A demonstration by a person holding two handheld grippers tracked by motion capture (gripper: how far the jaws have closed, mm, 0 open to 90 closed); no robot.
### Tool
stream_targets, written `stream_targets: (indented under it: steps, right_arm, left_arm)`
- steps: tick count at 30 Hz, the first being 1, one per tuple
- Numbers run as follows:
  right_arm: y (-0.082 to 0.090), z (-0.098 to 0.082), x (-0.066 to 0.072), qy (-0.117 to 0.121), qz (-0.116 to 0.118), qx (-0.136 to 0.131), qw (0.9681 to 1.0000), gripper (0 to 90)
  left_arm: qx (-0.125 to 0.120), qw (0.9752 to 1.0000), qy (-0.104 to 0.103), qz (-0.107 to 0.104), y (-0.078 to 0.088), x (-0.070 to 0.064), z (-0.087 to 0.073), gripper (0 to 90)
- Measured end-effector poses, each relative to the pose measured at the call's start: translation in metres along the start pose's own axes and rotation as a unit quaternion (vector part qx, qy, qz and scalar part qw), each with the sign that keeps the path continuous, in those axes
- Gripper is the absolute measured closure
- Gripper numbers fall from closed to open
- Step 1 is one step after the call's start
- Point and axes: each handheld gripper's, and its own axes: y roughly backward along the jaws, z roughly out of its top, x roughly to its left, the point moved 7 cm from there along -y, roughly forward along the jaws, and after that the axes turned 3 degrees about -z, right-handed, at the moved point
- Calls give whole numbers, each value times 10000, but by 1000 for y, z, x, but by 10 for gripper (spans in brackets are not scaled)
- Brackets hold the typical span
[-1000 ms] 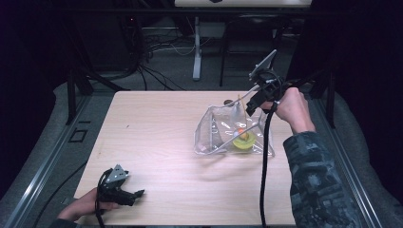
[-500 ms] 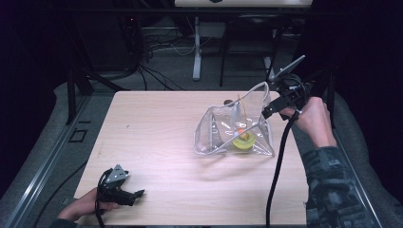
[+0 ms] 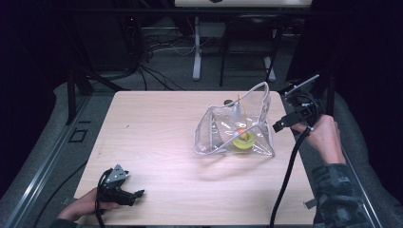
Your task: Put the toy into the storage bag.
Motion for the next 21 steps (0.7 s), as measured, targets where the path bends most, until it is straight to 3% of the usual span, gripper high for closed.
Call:
stream_targets:
  steps: [4, 10, 21]
  right_arm:
    - [-11, -13, -4, -1, -66, -9, 10000, 0]
    - [-35, -36, -8, -99, 25, 184, 9998, 0]
    - [-71, -69, 1, -130, 163, 401, 9990, 0]
  left_arm:
    - [-31, 10000, -16, 44, -1, 1, 0, 0]
    - [-29, 10000, -21, 47, 0, 1, 0, 0]
    - [-29, 10000, -19, 44, -1, 1, 0, 0]
